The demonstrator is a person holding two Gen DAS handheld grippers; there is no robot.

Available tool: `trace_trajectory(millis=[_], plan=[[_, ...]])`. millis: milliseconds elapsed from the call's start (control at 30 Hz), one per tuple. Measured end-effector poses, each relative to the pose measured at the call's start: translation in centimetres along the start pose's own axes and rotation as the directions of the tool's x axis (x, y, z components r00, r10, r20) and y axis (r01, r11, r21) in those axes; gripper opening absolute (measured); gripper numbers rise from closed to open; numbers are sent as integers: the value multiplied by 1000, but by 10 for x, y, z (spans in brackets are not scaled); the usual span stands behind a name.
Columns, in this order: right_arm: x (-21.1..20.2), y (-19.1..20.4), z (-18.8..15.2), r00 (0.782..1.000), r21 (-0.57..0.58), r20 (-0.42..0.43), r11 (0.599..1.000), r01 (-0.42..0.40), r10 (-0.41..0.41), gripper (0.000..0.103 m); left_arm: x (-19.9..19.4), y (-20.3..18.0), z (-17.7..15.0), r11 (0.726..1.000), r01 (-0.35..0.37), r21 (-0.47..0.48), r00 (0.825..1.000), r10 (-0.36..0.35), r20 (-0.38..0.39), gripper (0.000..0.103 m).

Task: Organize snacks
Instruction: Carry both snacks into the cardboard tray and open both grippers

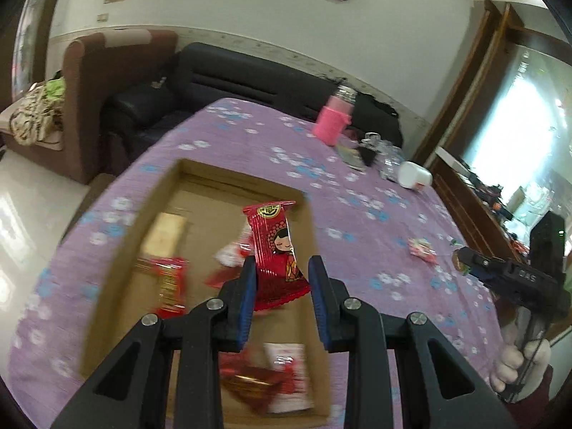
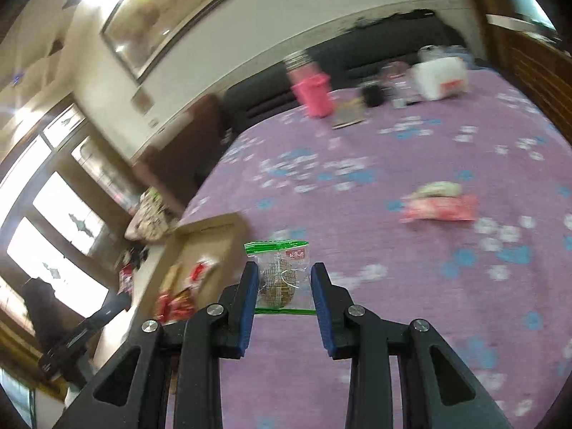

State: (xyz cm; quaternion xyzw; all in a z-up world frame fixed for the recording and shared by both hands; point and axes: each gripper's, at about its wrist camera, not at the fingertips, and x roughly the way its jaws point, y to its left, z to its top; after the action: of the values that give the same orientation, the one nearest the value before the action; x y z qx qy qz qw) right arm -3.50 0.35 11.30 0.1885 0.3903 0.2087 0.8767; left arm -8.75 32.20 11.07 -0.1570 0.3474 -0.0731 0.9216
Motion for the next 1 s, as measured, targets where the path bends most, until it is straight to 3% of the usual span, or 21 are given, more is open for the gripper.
trace_trajectory(millis=[133, 367, 767, 833, 933, 1000], plan=[[48, 42, 2, 996, -44, -77, 998, -50, 46, 33, 10, 35, 13, 999, -32, -38, 999, 31, -22, 28], [131, 97, 5, 986, -127, -164, 990, -65, 43, 33, 47, 66, 35, 997, -36, -66, 996, 30, -82, 28], [218, 119, 8, 976, -224, -199, 974, 41, -86, 34, 109, 77, 50, 996, -58, -64, 983, 46, -175, 29], [223, 117, 10, 977, -223, -193, 974, 50, -95, 34, 112, 79, 50, 996, -48, -79, 982, 33, -184, 32], [227, 110, 10, 978, -204, -182, 977, 63, -101, 34, 107, 77, 49, 996, -33, -81, 984, 18, -175, 46], [225, 103, 11, 981, -176, -174, 983, 55, -86, 35, 99, 73, 48, 997, -33, -68, 988, 22, -155, 51]])
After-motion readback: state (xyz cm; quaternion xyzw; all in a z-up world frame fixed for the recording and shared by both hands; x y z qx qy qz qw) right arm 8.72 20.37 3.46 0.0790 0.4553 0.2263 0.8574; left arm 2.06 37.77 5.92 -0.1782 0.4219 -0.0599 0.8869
